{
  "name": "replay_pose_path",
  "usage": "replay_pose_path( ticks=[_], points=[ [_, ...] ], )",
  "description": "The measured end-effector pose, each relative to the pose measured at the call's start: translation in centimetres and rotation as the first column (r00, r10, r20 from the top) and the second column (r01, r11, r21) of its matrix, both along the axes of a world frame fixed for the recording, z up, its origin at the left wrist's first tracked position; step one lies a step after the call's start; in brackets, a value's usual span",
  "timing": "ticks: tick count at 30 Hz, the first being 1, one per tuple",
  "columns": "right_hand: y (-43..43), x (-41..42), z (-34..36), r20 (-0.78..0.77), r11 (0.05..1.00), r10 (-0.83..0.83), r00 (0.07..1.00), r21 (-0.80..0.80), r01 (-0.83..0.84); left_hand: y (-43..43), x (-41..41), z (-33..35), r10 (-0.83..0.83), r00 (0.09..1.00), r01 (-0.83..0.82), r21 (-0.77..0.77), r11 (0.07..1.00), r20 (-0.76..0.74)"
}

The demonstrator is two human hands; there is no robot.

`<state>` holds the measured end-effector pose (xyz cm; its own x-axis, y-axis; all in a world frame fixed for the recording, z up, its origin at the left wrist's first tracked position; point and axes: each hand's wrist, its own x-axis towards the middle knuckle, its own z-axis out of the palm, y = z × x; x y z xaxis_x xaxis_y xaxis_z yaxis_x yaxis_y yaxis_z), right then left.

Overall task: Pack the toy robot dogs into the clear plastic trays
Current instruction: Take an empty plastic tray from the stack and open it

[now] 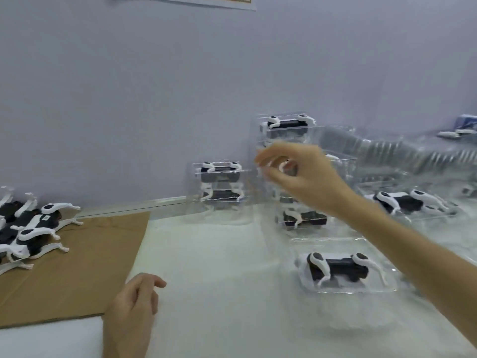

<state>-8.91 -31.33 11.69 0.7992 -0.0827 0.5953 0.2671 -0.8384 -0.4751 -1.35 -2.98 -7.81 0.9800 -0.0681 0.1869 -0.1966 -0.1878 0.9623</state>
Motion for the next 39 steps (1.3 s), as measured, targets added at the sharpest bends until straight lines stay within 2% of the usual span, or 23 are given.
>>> replay_pose_path(
  ticks=[2,4,6,7,9,11,13,15,18,22,26,28,30,33,36,39],
  points=[
    [-4.6,-2.3,1.8,0.107,0.986,-0.167,0.980,0.009,0.167,-0.5,0.2,-0.3,-0.046,0.997,0.042,0.072,0.997,0.056],
    [-10.0,-3.5,3.6,0.188,0.926,-0.374,0.908,0.018,0.378,-1.2,0.2,-0.2,-0.081,0.992,0.069,0.118,0.991,0.098],
    [-15.8,-3.7,4.8,0.149,0.815,-0.570,0.808,-0.022,0.579,-1.5,0.4,-0.1,-0.046,0.995,0.035,0.123,0.992,0.087],
    [-18.5,-3.7,5.0,0.059,0.756,-0.647,0.761,-0.085,0.649,-1.5,0.4,-0.1,-0.012,0.996,0.002,0.117,0.993,0.083],
    [-23.0,-3.6,4.6,-0.208,0.704,-0.709,0.674,-0.266,0.658,-1.5,0.5,0.1,0.031,0.997,-0.039,0.099,0.994,0.077],
    [-25.3,-3.2,3.7,-0.434,0.727,-0.686,0.583,-0.393,0.563,-1.5,0.5,0.2,0.055,0.996,-0.060,0.082,0.995,0.066],
    [-26.1,-2.4,2.7,-0.445,0.714,-0.700,0.559,-0.463,0.526,-1.6,0.6,0.3,0.067,0.997,-0.071,0.071,0.995,0.048],
    [-26.2,-1.3,1.8,-0.333,0.671,-0.735,0.590,-0.483,0.562,-1.5,0.9,-0.1,0.085,0.995,-0.089,0.079,0.993,0.052],
    [-25.7,-0.3,0.8,-0.229,0.658,-0.749,0.621,-0.358,0.662,-1.5,1.1,-0.5,0.110,0.994,-0.111,0.092,0.990,0.022],
    [-24.5,-0.7,1.4,-0.145,0.624,-0.778,0.611,-0.058,0.779,-1.5,1.2,-0.4,0.102,0.995,-0.101,0.072,0.992,-0.006],
    [-20.9,-2.0,4.2,0.111,0.551,-0.834,0.540,0.130,0.824,-1.8,0.8,-0.2,0.084,0.996,-0.084,0.058,0.995,0.009],
    [-18.2,-2.7,6.2,0.235,0.606,-0.792,0.563,0.195,0.771,-2.1,0.2,0.2,0.064,0.998,-0.064,0.042,0.997,0.015],
    [-14.7,-2.9,7.7,0.337,0.743,-0.663,0.668,0.191,0.641,-2.1,-0.2,0.6,0.062,0.998,-0.062,0.028,0.998,0.001],
    [-8.3,-2.7,8.2,0.481,0.897,-0.374,0.793,-0.028,0.440,-1.6,-0.6,1.0,0.068,0.997,-0.069,-0.021,0.997,-0.031],
    [-1.7,-0.9,6.7,0.564,0.910,-0.073,0.823,-0.301,0.287,-1.4,-1.0,1.3,0.078,0.995,-0.083,-0.076,0.994,-0.059],
    [3.9,2.9,3.3,0.463,0.898,0.092,0.882,-0.420,0.127,-1.6,-1.4,1.7,0.092,0.994,-0.098,-0.109,0.989,-0.067]
  ],
)
